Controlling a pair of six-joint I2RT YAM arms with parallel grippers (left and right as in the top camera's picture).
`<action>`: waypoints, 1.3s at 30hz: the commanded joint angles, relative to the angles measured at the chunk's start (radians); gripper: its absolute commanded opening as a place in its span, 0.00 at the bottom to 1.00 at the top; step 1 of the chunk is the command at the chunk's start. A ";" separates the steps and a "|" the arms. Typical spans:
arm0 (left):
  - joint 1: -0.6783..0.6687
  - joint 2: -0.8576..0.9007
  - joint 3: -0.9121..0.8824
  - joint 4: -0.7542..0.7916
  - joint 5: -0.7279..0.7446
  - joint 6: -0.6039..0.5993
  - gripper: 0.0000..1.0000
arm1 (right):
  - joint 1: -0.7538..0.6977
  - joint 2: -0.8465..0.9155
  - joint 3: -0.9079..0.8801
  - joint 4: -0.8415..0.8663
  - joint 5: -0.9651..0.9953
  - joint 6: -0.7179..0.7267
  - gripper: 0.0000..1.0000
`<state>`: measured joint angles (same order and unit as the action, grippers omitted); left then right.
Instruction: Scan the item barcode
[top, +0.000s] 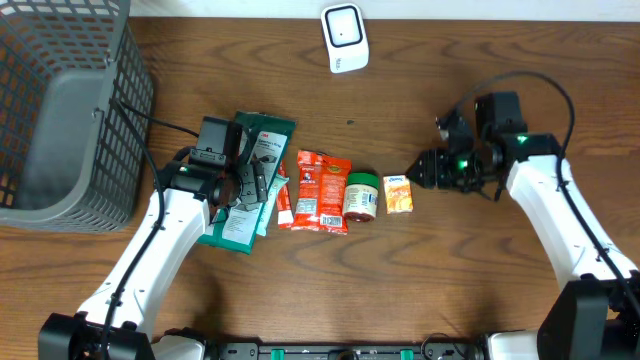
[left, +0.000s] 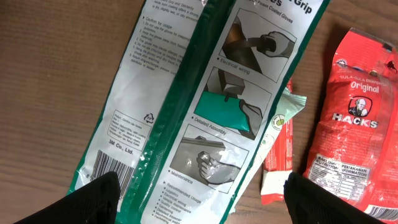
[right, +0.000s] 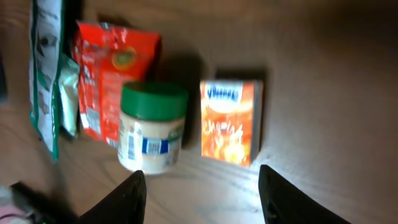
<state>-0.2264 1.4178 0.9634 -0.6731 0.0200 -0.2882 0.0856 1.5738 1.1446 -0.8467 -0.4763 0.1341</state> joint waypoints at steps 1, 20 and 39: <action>0.000 0.004 -0.010 0.000 -0.005 0.002 0.85 | 0.008 0.006 0.025 0.002 0.058 -0.038 0.53; 0.001 0.004 -0.010 0.000 -0.005 0.002 0.85 | 0.008 0.291 0.024 0.049 0.037 -0.039 0.40; 0.001 0.004 -0.010 0.000 -0.005 0.002 0.85 | 0.008 0.312 -0.061 0.152 0.014 -0.042 0.31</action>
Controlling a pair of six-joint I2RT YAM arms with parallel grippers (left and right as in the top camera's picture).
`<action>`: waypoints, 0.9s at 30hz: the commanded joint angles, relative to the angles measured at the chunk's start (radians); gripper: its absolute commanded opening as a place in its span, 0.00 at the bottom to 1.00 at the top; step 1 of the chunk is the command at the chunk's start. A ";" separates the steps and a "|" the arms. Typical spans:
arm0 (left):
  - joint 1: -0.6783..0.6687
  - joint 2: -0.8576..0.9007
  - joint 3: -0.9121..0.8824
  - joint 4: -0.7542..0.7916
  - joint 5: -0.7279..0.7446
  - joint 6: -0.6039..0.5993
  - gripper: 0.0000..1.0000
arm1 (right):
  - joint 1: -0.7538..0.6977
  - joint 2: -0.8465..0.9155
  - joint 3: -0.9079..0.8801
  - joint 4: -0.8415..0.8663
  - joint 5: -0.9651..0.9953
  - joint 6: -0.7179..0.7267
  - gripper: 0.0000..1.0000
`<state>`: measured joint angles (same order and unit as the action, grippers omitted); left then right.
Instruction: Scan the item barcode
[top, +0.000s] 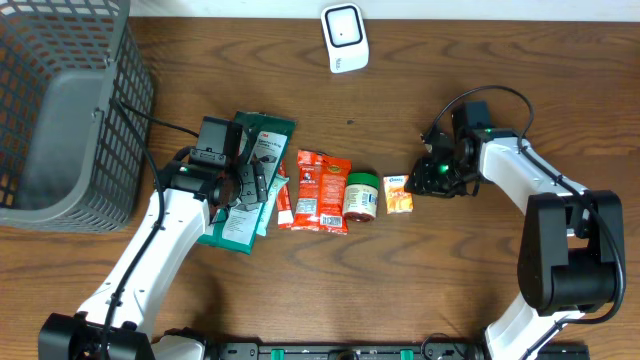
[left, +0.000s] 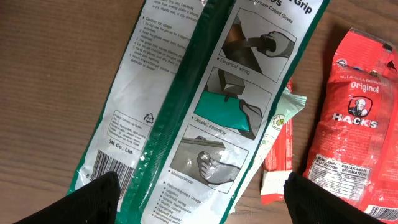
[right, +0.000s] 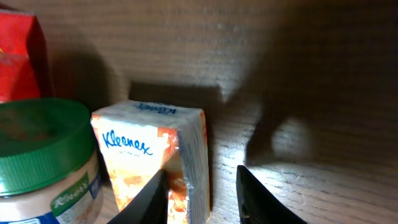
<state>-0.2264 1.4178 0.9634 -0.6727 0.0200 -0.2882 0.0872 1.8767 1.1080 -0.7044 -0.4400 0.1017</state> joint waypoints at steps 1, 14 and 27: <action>0.001 0.004 -0.010 -0.001 -0.005 0.002 0.85 | 0.006 0.009 -0.029 0.013 -0.022 -0.010 0.31; 0.001 0.004 -0.010 -0.001 -0.005 0.002 0.85 | 0.006 0.009 -0.036 0.017 -0.085 -0.013 0.35; 0.001 0.004 -0.010 -0.001 -0.005 0.002 0.85 | 0.005 -0.020 -0.031 0.013 -0.120 -0.014 0.36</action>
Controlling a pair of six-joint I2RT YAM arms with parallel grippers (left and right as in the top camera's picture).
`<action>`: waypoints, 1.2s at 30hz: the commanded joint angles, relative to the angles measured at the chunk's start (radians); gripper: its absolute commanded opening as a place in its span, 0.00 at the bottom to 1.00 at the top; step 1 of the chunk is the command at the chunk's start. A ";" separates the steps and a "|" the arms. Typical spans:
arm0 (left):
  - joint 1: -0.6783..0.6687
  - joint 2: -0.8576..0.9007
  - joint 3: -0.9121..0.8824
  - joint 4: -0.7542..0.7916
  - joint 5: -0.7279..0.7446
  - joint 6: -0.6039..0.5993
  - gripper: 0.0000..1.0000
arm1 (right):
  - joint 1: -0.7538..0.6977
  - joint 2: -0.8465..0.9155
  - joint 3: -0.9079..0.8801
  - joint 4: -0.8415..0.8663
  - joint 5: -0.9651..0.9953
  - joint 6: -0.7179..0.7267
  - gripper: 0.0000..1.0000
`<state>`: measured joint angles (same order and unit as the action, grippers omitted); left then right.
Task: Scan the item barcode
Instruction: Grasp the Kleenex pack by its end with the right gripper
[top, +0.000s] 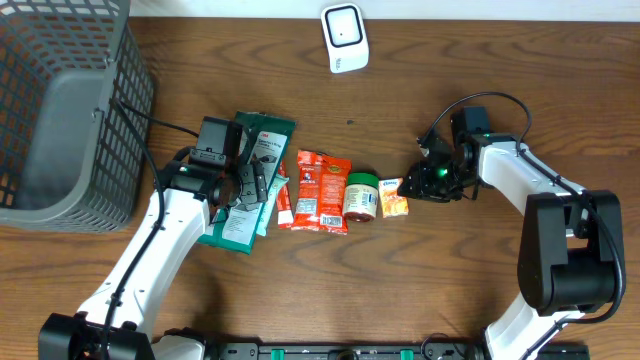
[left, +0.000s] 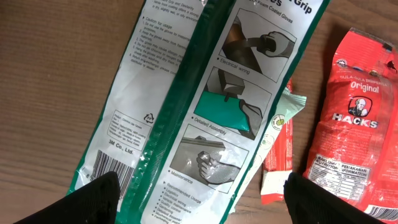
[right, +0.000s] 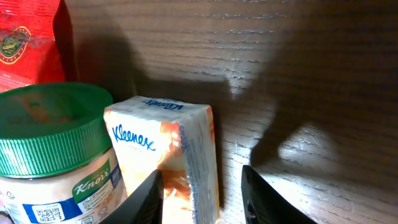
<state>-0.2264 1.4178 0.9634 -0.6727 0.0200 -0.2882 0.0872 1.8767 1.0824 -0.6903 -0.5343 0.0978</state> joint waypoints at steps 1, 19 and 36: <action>0.001 0.004 -0.010 0.000 -0.005 0.002 0.85 | 0.005 -0.020 -0.005 -0.001 -0.026 -0.010 0.36; 0.001 0.004 -0.010 -0.001 -0.005 0.002 0.85 | 0.067 -0.019 -0.035 0.000 0.070 -0.009 0.25; 0.000 0.004 -0.010 0.000 -0.005 0.002 0.85 | 0.060 -0.235 0.077 -0.178 0.415 0.031 0.01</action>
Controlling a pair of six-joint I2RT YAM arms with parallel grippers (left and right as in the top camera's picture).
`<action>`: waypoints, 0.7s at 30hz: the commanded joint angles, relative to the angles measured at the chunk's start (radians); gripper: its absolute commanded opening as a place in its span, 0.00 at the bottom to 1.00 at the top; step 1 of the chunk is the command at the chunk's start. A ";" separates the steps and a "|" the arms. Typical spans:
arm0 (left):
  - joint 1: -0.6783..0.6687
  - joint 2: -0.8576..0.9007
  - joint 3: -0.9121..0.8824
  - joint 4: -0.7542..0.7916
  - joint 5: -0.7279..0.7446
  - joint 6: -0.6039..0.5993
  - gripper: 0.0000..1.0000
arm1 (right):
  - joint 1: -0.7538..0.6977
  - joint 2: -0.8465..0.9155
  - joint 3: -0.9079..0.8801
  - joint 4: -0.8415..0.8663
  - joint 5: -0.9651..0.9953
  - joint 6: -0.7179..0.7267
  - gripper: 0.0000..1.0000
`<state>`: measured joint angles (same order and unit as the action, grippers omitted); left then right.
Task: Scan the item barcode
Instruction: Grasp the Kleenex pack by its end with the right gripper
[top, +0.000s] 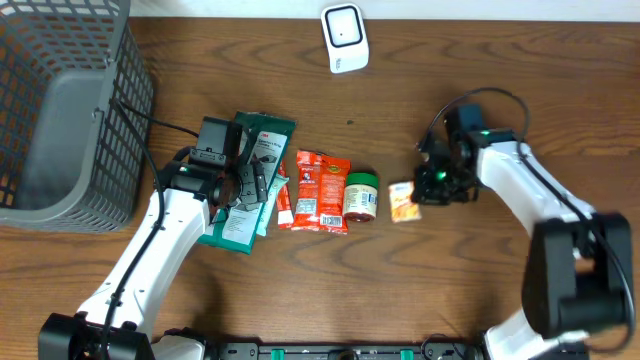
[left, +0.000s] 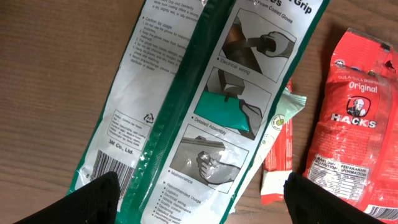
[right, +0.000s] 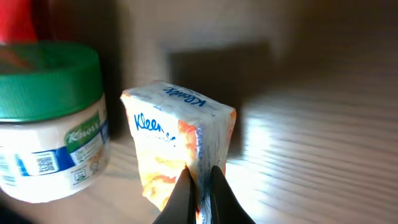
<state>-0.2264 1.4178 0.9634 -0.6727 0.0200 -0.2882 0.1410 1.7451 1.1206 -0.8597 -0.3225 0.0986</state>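
A small orange and white Kleenex tissue pack (top: 403, 200) (right: 174, 140) stands tilted just right of the jar, and my right gripper (top: 421, 187) (right: 200, 186) is shut on its edge. At the table's far edge lies the white barcode scanner (top: 344, 38). My left gripper (top: 243, 180) (left: 199, 208) hangs open over a green and white glove packet (top: 248, 190) (left: 205, 106), its dark fingers (left: 93, 199) wide apart and holding nothing.
A green-lidded Knorr jar (top: 361, 196) (right: 53, 118) sits close to the left of the tissue pack. Red Hacks candy bags (top: 320, 190) (left: 357, 118) lie between jar and glove packet. A grey wire basket (top: 60, 110) fills the far left corner.
My right gripper, then open with its fingers either side of the tissue pack's edge, is now shut on it. The pack sits a little further from the jar. The left arm is unchanged.
My right gripper first hung open to the right of the tissue pack, well above it. Then it was low at the pack, fingers astride its right edge, and the pack came to rest against the jar. Now the gripper pinches the pack. The left gripper stayed open over the glove packet.
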 joint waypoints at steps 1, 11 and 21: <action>0.001 0.004 -0.010 0.000 -0.005 0.002 0.85 | 0.014 -0.123 0.039 -0.013 0.253 0.045 0.01; 0.001 0.004 -0.010 -0.001 -0.005 0.002 0.85 | 0.165 -0.128 0.036 -0.050 0.661 0.165 0.01; 0.001 0.004 -0.010 -0.001 -0.005 0.002 0.85 | 0.312 -0.004 0.036 -0.048 0.820 0.198 0.01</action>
<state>-0.2264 1.4178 0.9634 -0.6727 0.0200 -0.2882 0.4229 1.7042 1.1511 -0.9077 0.4019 0.2649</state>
